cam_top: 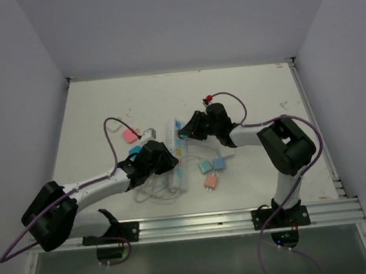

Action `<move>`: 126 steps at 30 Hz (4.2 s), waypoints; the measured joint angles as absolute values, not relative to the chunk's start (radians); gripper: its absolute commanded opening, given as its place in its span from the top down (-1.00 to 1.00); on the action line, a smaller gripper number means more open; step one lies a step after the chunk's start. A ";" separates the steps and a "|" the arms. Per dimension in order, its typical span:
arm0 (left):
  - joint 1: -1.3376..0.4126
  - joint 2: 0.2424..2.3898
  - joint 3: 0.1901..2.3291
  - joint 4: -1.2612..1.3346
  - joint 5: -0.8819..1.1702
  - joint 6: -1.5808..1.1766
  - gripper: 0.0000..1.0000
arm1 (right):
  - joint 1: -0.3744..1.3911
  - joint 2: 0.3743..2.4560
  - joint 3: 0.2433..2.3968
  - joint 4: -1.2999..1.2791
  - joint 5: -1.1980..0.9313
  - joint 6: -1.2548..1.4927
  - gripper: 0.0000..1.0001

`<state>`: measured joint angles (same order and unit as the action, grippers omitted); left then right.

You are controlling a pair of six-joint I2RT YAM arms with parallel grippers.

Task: Pull the plug off the socket

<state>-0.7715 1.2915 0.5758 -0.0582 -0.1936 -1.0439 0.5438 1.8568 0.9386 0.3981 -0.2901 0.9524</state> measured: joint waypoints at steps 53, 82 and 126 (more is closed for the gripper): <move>-0.753 1.325 0.606 -0.040 -0.247 -1.024 1.00 | 0.276 1.512 0.614 0.171 -0.264 0.749 -0.82; -0.750 1.827 1.022 0.100 0.040 -0.867 -0.57 | 0.262 0.896 0.757 -0.402 -0.038 0.507 -0.98; -0.727 0.507 1.403 -0.877 -0.845 -0.447 -0.99 | 0.262 0.473 1.378 -0.927 0.332 0.234 -0.97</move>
<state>-0.7265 0.5068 1.4029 -0.8768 -0.8448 -0.4473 0.2615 0.4732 1.3777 -0.9272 0.3317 0.2340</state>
